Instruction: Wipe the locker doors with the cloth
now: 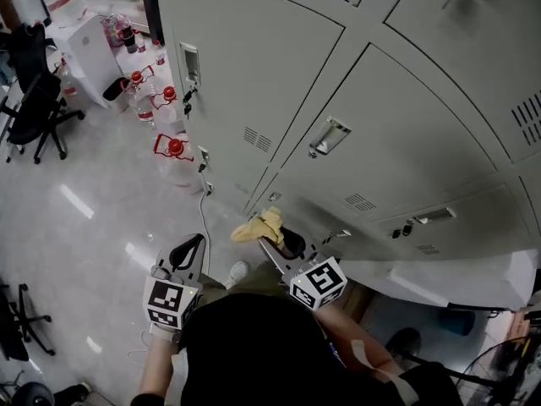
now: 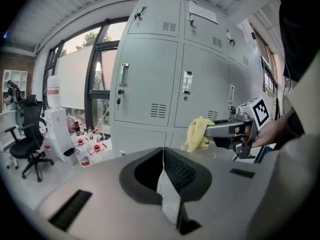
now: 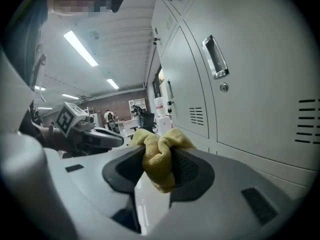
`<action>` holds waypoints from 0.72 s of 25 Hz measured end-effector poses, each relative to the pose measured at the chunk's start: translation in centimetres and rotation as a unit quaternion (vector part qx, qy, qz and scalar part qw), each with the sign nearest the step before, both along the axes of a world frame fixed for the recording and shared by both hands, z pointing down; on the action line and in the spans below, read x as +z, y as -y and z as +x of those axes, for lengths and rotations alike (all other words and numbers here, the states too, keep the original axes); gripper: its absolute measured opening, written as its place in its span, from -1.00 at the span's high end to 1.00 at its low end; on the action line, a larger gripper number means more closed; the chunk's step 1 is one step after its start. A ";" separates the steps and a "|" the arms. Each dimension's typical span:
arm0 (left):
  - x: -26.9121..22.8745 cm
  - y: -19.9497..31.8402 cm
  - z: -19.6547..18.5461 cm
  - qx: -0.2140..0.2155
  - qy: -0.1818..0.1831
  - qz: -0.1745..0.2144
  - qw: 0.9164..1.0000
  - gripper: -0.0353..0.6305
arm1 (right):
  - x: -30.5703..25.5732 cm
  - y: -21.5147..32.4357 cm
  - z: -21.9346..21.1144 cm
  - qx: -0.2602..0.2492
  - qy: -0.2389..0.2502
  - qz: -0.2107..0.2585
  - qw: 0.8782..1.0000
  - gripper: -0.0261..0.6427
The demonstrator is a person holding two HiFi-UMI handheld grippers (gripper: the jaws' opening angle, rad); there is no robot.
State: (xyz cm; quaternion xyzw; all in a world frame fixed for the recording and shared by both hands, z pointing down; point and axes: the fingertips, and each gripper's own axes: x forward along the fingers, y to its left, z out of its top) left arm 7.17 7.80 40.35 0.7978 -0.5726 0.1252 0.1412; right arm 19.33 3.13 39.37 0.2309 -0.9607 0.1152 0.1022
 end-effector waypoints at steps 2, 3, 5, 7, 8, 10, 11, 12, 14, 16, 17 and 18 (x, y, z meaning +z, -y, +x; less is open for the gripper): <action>0.1 1.9 -0.9 0.011 -0.001 -0.004 1.000 0.86 | 0.2 1.7 -0.8 0.012 -0.002 -0.003 1.000 0.47; 0.3 2.6 -1.4 0.017 -0.002 -0.008 1.000 0.86 | 0.3 2.2 -1.2 0.018 -0.004 -0.005 1.000 0.47; 0.9 3.6 -2.3 0.029 -0.004 -0.019 0.999 0.86 | 0.6 3.1 -1.9 0.031 -0.008 -0.012 0.999 0.47; 1.5 4.6 -3.3 0.045 -0.008 -0.028 0.999 0.86 | 1.0 3.8 -2.5 0.051 -0.012 -0.019 0.998 0.47; 1.7 5.1 -3.8 0.057 -0.008 -0.032 0.998 0.86 | 1.2 4.1 -2.9 0.064 -0.013 -0.022 0.998 0.47; 2.2 6.1 -4.9 0.085 -0.004 -0.039 0.996 0.86 | 1.5 4.6 -3.7 0.091 -0.014 -0.028 0.995 0.47; 2.3 6.6 -5.5 0.100 -0.001 -0.042 0.994 0.86 | 1.6 4.7 -4.3 0.105 -0.014 -0.032 0.994 0.47; 2.5 7.0 -6.3 0.114 0.002 -0.044 0.993 0.86 | 1.8 4.8 -4.9 0.119 -0.014 -0.037 0.992 0.47; 2.9 7.9 -7.9 0.137 0.004 -0.048 0.989 0.86 | 2.2 4.8 -6.2 0.147 -0.016 -0.046 0.988 0.47; 3.4 8.8 -9.5 0.158 0.004 -0.053 0.986 0.86 | 2.8 4.9 -7.5 0.172 -0.021 -0.054 0.983 0.47; 3.6 9.2 -10.3 0.168 0.003 -0.056 0.984 0.86 | 3.2 4.9 -8.3 0.184 -0.023 -0.057 0.981 0.47; 3.9 9.6 -11.0 0.178 0.001 -0.058 0.982 0.86 | 3.7 4.9 -9.0 0.196 -0.025 -0.061 0.978 0.47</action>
